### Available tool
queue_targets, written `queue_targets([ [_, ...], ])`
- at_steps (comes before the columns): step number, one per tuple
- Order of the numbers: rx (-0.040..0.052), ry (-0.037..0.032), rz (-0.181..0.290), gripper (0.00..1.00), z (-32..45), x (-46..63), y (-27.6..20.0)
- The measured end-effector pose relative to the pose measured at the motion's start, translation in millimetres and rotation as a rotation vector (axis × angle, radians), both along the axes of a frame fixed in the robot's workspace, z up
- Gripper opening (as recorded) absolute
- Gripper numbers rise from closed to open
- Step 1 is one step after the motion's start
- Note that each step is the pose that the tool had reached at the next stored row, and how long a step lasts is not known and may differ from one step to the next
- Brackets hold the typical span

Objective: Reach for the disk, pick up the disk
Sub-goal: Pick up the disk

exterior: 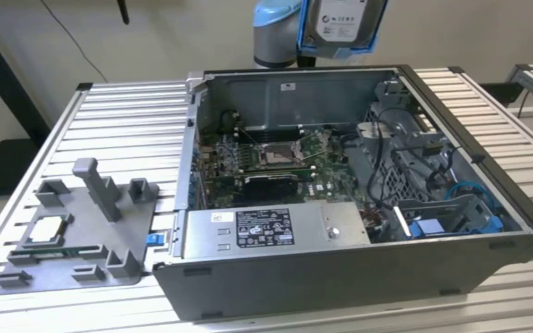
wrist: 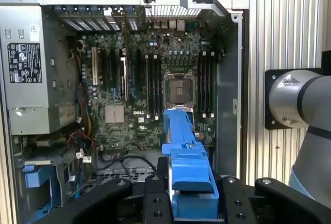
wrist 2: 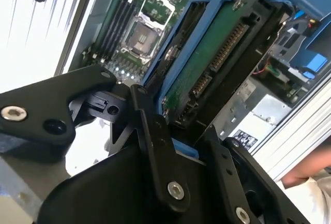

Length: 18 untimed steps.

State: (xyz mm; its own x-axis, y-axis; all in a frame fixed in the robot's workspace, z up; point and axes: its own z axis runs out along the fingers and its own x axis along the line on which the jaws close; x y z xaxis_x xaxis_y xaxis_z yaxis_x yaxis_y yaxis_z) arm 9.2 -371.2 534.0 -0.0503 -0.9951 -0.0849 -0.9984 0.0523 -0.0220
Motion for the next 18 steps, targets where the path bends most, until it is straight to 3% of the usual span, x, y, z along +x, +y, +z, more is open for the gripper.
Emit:
queue_targets([
  [12, 0.0, 0.0, 0.0, 0.0, 0.0, 38.8, -0.1],
  [18, 0.0, -0.0002, 0.0, 0.0, 0.0, 49.2, 0.0],
])
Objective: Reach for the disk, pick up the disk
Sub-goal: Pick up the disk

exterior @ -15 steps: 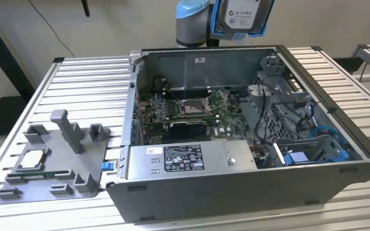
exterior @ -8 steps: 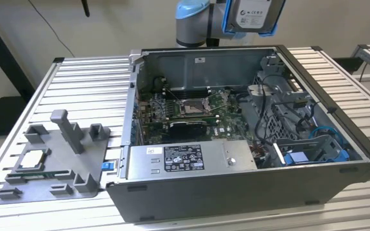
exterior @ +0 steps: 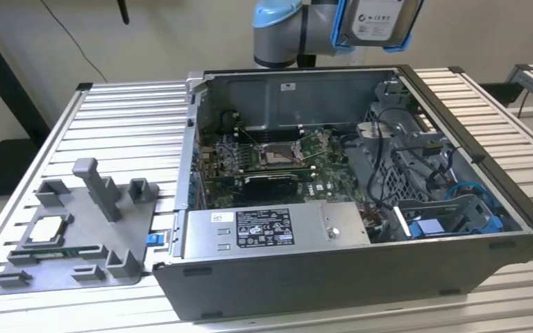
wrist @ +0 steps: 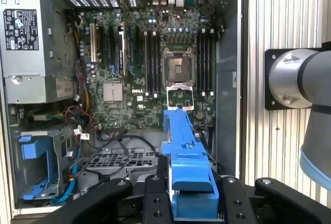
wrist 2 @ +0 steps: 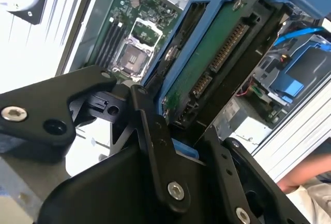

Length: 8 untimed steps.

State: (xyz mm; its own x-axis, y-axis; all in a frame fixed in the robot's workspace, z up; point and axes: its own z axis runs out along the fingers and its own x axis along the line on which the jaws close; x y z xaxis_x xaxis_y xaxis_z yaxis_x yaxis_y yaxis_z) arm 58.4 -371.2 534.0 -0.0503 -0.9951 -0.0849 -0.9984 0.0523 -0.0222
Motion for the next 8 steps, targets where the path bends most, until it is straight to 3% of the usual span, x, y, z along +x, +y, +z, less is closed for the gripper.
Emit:
queue_targets([
  [4, -0.0006, 0.0002, 0.0, 0.0, 0.0, 0.2, 0.0],
  [5, -0.0038, -0.0013, 0.0, 0.0, -0.1, 0.2, 0.0],
  [8, -0.0252, -0.0127, 0.0, 0.0, -1.3, 0.2, 0.0],
])
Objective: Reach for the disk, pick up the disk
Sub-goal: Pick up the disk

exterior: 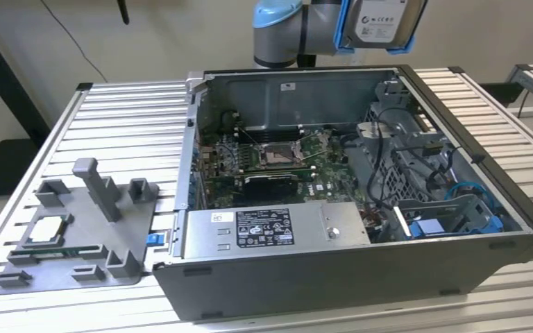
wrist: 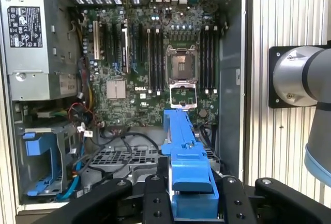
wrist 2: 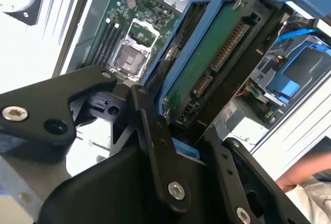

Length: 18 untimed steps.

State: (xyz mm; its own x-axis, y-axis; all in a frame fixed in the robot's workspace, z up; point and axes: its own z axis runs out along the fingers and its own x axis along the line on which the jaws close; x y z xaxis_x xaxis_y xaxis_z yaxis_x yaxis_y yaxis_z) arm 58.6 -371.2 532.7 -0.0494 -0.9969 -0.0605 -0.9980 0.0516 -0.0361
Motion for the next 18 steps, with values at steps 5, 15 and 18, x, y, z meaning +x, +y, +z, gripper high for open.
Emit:
queue_targets([
  [5, -0.0074, -0.0174, 0.0, 0.0, -4.9, 0.6, 0.0],
  [15, -0.0098, -0.0299, 0.0, 0.0, -18.9, 13.2, 0.0],
  [18, -0.0098, -0.03, 0.0, 0.0, -19.8, 14.2, 0.0],
])
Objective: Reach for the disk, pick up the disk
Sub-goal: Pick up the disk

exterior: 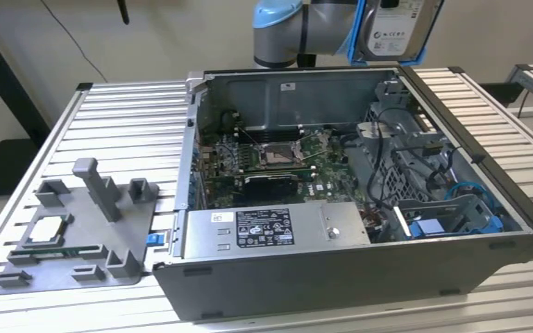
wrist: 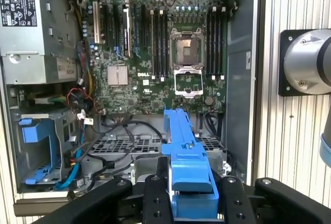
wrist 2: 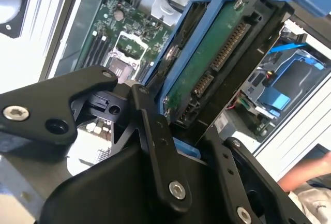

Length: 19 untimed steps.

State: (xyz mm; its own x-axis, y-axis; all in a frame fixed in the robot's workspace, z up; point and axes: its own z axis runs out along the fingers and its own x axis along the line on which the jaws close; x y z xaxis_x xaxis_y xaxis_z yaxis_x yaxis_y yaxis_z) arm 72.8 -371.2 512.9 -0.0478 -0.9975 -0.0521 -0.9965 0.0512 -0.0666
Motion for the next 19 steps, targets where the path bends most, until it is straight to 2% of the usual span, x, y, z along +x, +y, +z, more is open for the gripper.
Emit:
queue_targets([
  [10, 0.0002, 0.0, 0.0, 0.0, -0.8, 0.4, -0.7],
  [19, 0.0001, 0.0026, 0.0, 0.0, -2.1, 3.8, -13.7],
])
